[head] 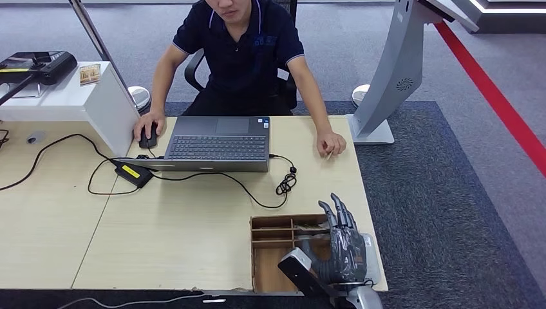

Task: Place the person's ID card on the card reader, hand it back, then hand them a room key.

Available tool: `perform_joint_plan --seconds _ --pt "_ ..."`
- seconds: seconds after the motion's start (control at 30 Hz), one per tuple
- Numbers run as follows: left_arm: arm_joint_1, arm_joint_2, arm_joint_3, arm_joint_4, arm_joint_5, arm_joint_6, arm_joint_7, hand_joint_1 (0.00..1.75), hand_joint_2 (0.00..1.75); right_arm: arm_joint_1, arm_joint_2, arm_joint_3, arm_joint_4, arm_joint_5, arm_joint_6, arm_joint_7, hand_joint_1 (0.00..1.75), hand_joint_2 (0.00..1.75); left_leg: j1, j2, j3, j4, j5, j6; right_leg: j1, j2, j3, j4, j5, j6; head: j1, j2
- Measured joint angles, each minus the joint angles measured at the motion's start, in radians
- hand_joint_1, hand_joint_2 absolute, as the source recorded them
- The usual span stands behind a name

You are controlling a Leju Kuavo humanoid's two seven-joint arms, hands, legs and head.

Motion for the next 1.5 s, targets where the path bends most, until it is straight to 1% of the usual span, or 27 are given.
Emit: perform_joint_plan --seconds 0.13,0.27,0.4,0.53,0.63,0.8,0.93,1.1,1.5 --pt "0.000 0.000 0.000 0.000 0.000 0.000 0.000 0.00 0.00 0.000 0.000 0.000 0.000 -0.002 0.000 0.000 0.43 1.75 0.000 0.000 0.000 0.000 0.000 0.000 0.000 0.000 0.000 0.000 0.000 0.000 0.000 0.000" --pt "0.000 0.000 0.000 0.000 0.000 0.000 0.000 0.00 0.00 0.000 0.000 0.000 0.000 -0.004 0.000 0.000 0.50 1.75 0.000 0.000 0.000 0.000 0.000 0.000 0.000 0.000 0.000 0.000 0.000 0.000 0.000 0.000" --pt "0.000 0.000 0.000 0.000 0.000 0.000 -0.001 0.00 0.00 0.000 0.000 0.000 0.000 -0.005 0.000 0.000 0.53 1.75 0.000 0.000 0.000 0.000 0.000 0.000 0.000 0.000 0.000 0.000 0.000 0.000 0.000 0.000" --pt "0.000 0.000 0.000 0.000 0.000 0.000 -0.003 0.00 0.00 0.000 0.000 0.000 0.000 -0.009 0.000 0.000 0.63 1.75 0.000 0.000 0.000 0.000 0.000 0.000 0.000 0.000 0.000 0.000 0.000 0.000 0.000 0.000" --pt "0.000 0.000 0.000 0.000 0.000 0.000 -0.004 0.00 0.00 0.000 0.000 0.000 0.000 -0.011 0.000 0.000 0.68 1.75 0.000 0.000 0.000 0.000 0.000 0.000 0.000 0.000 0.000 0.000 0.000 0.000 0.000 0.000" --pt "0.000 0.000 0.000 0.000 0.000 0.000 -0.004 0.00 0.00 0.000 0.000 0.000 0.001 -0.011 0.000 0.000 0.65 1.75 0.000 0.000 0.000 0.000 0.000 0.000 0.000 0.000 0.000 0.000 0.000 0.000 0.000 0.000" --pt "0.000 0.000 0.000 0.000 0.000 0.000 -0.004 0.00 0.00 0.000 0.000 0.000 0.005 -0.012 0.000 0.001 0.59 1.75 0.000 0.000 0.000 0.000 0.000 0.000 0.000 0.000 0.000 0.000 0.000 0.000 0.000 0.000" --pt "0.000 0.000 0.000 0.000 0.001 0.000 -0.007 0.00 0.00 0.000 0.000 0.000 0.009 -0.013 0.000 0.002 0.62 1.75 0.000 0.000 0.000 0.000 0.000 0.000 0.000 0.000 0.000 0.000 0.000 0.000 0.000 0.000" --pt "0.000 0.002 0.000 0.000 0.003 0.000 -0.012 0.00 0.00 0.000 0.000 0.001 0.009 -0.017 0.000 0.003 0.63 1.75 0.000 0.000 0.000 0.000 0.000 0.000 0.000 0.000 0.000 0.000 0.000 0.000 0.000 0.000"
